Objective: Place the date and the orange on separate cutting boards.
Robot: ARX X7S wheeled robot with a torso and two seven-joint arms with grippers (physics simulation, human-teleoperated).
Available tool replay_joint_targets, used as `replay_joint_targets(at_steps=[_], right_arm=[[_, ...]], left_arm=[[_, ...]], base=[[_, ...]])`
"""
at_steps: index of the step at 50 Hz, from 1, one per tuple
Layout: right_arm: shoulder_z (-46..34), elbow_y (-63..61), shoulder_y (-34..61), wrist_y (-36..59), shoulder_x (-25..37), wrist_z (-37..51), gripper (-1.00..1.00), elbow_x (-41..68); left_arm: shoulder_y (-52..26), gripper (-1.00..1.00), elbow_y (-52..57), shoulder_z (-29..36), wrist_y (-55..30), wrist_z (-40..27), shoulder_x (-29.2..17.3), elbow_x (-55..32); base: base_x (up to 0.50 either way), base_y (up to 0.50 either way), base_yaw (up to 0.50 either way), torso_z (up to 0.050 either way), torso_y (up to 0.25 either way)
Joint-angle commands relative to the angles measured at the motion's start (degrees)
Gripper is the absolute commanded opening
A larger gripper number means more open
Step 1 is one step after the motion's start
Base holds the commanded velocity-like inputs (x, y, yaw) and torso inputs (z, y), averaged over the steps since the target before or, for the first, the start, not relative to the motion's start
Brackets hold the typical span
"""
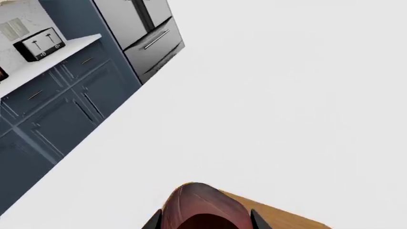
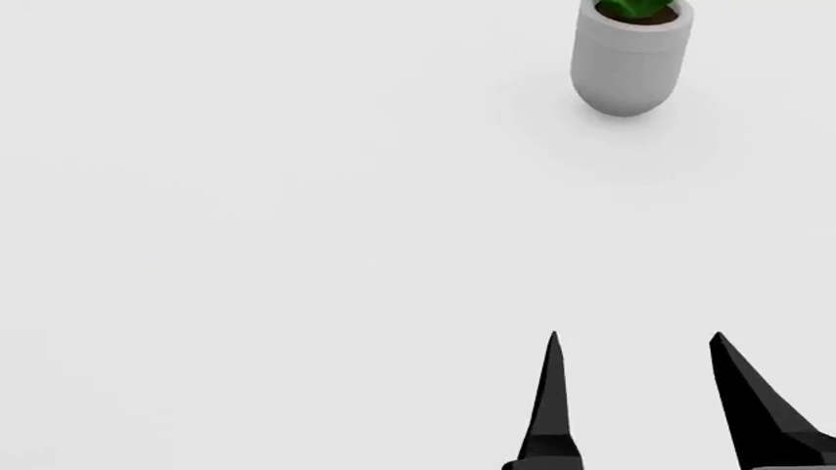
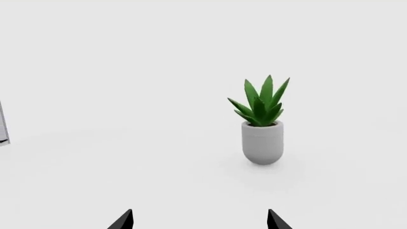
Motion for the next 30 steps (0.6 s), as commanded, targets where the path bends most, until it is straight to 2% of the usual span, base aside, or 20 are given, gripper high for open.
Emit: replay_joint_targets(at_steps=[1, 16, 30], right_arm=[[1.25, 0.03, -0.02, -0.34, -1.28, -1.65, 1.0, -1.22], [1.38, 0.01, -0.53, -0.92, -0.92, -1.65, 1.0, -1.38], [-0.36, -0.12, 0.62, 1.55, -0.43, -0.31, 1.0, -3.14]], left_arm=[[2.55, -1.0, -5.19, -4.98, 1.8, 4.59, 2.51, 2.14], [7.72, -1.0, -5.19, -9.99, -0.76, 4.79, 2.2, 5.02], [9.05, -1.0, -5.19, -10.43, -0.33, 6.29, 2.53, 8.72]], base=[[0.0, 0.0, 0.0, 0.0, 0.0], [0.0, 0.0, 0.0, 0.0, 0.0], [0.0, 0.0, 0.0, 0.0, 0.0]])
